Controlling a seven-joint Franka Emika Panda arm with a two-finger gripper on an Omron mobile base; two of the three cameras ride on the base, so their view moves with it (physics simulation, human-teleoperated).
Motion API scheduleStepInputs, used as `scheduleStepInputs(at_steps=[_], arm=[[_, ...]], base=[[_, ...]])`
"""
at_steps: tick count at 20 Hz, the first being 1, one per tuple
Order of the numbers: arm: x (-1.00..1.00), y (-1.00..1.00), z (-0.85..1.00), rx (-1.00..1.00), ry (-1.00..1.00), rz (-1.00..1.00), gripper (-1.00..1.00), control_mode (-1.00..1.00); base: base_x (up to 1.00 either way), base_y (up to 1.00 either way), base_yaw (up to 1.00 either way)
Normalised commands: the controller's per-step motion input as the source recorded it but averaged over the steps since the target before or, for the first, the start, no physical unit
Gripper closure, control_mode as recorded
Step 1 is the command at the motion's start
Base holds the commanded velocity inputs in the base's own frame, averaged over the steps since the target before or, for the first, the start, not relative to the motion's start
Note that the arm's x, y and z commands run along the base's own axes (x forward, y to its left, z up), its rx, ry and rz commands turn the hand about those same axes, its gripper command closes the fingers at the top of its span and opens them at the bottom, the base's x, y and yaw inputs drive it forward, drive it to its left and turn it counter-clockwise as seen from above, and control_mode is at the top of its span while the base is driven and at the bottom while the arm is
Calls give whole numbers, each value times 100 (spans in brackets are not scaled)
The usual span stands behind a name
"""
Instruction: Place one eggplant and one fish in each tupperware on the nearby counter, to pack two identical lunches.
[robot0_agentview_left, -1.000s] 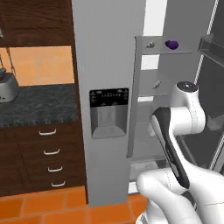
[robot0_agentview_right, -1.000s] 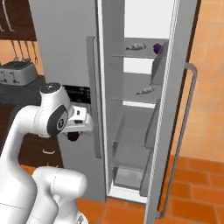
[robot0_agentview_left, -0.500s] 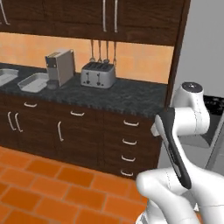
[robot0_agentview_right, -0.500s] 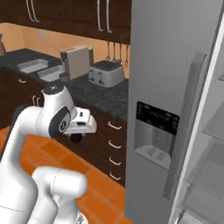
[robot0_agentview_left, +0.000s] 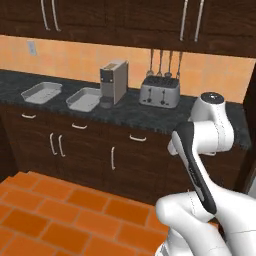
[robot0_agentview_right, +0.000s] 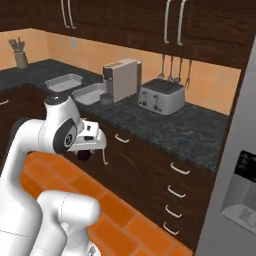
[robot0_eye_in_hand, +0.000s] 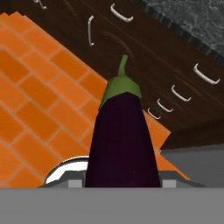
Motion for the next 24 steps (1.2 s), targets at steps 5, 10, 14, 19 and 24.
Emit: scheduleStepInputs(at_steps=[5, 10, 14, 19, 24], arm=[[0, 0, 0, 0, 0, 0, 100, 100], [0, 0, 0, 0, 0, 0, 100, 100], [0, 0, 0, 0, 0, 0, 100, 100], [0, 0, 0, 0, 0, 0, 100, 100], [0, 0, 0, 0, 0, 0, 100, 100]], base=[[100, 100, 2], [100, 97, -4], [100, 93, -31], [100, 66, -37], [60, 23, -38]])
